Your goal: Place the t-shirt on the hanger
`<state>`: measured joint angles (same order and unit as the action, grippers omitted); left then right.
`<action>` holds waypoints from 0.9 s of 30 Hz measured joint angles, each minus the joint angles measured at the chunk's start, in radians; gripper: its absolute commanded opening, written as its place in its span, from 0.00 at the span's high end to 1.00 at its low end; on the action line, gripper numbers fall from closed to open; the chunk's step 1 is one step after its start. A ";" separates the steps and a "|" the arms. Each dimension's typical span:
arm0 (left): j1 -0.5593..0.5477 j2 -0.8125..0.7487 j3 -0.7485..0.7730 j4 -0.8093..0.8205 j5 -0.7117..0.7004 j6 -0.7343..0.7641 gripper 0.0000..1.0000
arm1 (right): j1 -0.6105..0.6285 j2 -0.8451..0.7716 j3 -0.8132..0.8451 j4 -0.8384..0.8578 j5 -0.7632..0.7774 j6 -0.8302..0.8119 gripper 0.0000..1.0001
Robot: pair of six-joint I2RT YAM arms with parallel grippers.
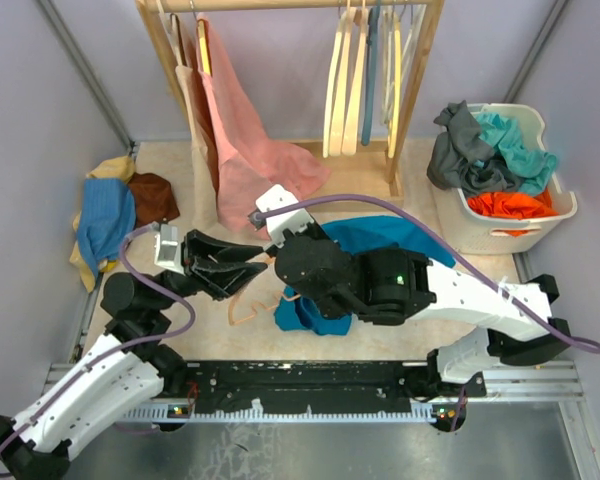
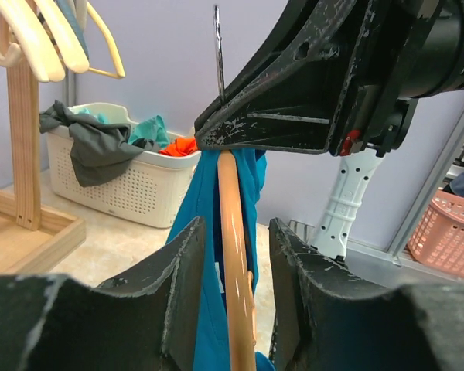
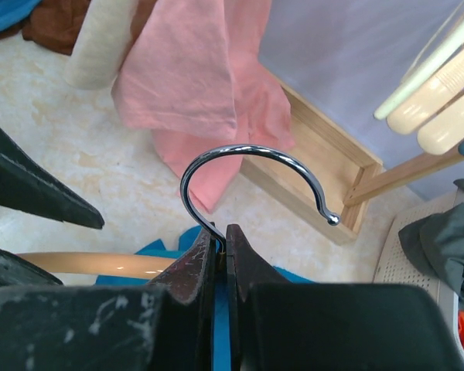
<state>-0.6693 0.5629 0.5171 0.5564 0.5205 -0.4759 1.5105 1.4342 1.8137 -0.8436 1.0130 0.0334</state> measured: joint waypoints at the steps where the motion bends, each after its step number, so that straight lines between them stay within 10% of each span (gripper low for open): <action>1: 0.000 0.005 0.004 0.000 0.002 -0.002 0.55 | -0.002 -0.011 -0.017 0.001 -0.001 0.005 1.00; 27: 0.000 -0.246 0.108 -0.680 -0.229 -0.148 0.60 | -0.055 -0.220 -0.184 0.155 0.098 -0.108 1.00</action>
<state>-0.6693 0.3172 0.6250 -0.1238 0.2916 -0.6235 1.4555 1.2144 1.6299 -0.6884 1.1114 -0.0742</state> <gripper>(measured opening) 0.402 0.034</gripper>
